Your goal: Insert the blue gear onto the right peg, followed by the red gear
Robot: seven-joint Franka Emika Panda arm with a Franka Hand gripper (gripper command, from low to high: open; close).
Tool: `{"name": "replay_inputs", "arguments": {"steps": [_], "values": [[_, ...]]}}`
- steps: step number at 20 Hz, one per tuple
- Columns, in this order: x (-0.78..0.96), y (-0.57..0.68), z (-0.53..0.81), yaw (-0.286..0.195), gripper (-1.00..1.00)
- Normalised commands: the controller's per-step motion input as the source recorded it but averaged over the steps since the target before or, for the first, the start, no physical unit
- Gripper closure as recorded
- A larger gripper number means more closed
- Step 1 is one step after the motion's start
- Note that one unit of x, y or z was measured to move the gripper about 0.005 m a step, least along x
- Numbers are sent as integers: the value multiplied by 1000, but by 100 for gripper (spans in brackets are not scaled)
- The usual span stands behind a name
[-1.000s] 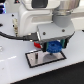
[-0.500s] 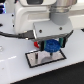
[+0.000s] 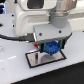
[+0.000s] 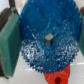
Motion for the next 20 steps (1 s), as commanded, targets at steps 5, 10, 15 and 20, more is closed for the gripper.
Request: {"name": "replay_inputs", "arguments": {"steps": [5,10,15,20], "values": [[120,6,70,0,100],[389,51,331,0,100],[245,-31,119,0,100],[203,-45,-3,0,100]]}}
